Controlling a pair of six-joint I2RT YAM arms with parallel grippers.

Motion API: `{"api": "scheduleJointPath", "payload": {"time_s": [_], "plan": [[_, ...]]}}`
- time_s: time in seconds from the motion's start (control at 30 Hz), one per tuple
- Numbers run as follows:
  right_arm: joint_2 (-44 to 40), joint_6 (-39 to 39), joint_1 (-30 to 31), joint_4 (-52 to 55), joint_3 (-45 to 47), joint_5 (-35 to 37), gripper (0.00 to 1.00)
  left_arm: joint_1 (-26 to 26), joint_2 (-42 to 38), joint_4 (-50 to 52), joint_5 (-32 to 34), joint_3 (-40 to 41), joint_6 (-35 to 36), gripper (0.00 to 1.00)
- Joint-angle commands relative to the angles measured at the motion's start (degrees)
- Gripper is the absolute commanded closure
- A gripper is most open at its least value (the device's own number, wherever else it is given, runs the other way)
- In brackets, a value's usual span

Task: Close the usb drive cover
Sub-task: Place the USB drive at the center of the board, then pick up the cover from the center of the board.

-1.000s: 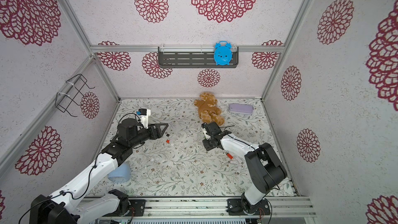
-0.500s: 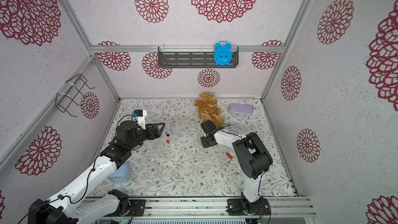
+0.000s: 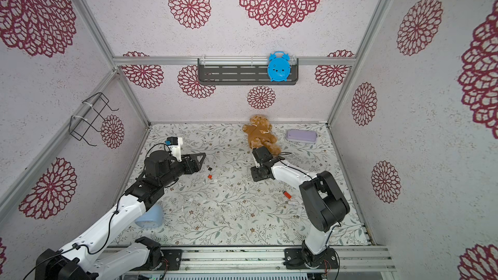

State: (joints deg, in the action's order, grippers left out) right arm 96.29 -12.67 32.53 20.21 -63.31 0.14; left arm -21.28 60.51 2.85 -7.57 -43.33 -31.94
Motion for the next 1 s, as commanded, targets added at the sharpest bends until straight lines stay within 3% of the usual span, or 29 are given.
{"api": "scheduleJointPath", "payload": {"time_s": [0.0,0.4,0.73,0.97], "plan": [[-0.4,0.1,1.9,-1.0,-3.2,-5.8,0.60,0.5,-0.5,-0.7,1.7,0.6,0.1,0.19],[15.2,3.7,6.5,6.3,-16.9,-10.0,0.64,0.8,-4.1,-0.3,3.6,3.0,-0.5,0.13],[18.4,4.1,6.6,8.4,-17.0,-10.3,0.64,0.9,-5.6,0.7,5.1,3.3,0.2,0.01],[16.7,4.3,6.6,10.5,-15.1,-10.1,0.64,0.9,-5.4,0.6,5.0,3.4,0.3,0.02]]}}
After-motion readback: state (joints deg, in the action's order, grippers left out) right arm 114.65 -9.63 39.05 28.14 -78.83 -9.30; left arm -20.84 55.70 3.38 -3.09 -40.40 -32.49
